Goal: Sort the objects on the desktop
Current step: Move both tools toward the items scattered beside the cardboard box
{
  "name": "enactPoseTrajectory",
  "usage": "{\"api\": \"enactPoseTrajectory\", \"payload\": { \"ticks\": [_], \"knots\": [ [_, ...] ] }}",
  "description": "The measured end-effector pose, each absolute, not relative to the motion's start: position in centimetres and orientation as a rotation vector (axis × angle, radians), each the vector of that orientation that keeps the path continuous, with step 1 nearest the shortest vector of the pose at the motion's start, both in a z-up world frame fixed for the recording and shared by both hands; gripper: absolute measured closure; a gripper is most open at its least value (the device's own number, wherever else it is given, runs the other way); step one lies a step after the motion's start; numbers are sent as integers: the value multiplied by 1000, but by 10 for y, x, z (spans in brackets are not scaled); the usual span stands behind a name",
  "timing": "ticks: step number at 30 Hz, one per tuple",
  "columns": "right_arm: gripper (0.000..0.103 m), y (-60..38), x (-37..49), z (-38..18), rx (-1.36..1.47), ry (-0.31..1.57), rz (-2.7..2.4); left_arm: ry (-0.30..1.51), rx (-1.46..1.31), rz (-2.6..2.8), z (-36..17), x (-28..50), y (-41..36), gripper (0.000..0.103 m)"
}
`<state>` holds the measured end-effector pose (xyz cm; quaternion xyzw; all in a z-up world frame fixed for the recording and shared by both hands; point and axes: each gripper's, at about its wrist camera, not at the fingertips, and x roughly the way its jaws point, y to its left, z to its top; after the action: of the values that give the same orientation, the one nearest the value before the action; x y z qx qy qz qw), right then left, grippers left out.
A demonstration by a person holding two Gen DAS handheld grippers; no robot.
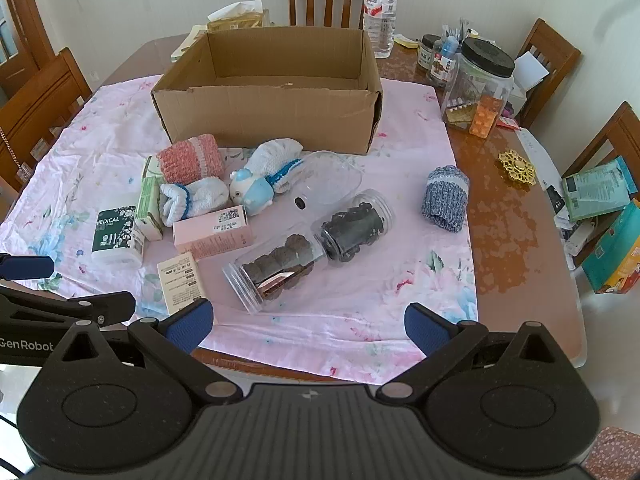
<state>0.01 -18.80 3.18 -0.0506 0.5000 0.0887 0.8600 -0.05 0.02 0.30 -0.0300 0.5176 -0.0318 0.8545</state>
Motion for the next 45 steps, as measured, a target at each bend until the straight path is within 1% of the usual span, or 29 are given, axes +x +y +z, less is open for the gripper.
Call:
{"api": "enactPoseTrajectory", "payload": {
  "ticks": [24, 32, 38, 45],
  "knots": [
    [0, -187, 1, 35, -91, 1017, 207, 1078, -19, -155, 3, 2, 0, 1],
    [0, -189, 2, 37, -78, 971, 214, 1035, 9, -162, 4, 3, -1, 1],
    [0, -194, 4, 36, -66, 933, 221, 1037, 11, -170, 0, 5, 1, 1],
    [0, -194, 7, 27, -105, 941, 253, 1036, 13, -154, -8, 6, 5, 1]
  ]
}}
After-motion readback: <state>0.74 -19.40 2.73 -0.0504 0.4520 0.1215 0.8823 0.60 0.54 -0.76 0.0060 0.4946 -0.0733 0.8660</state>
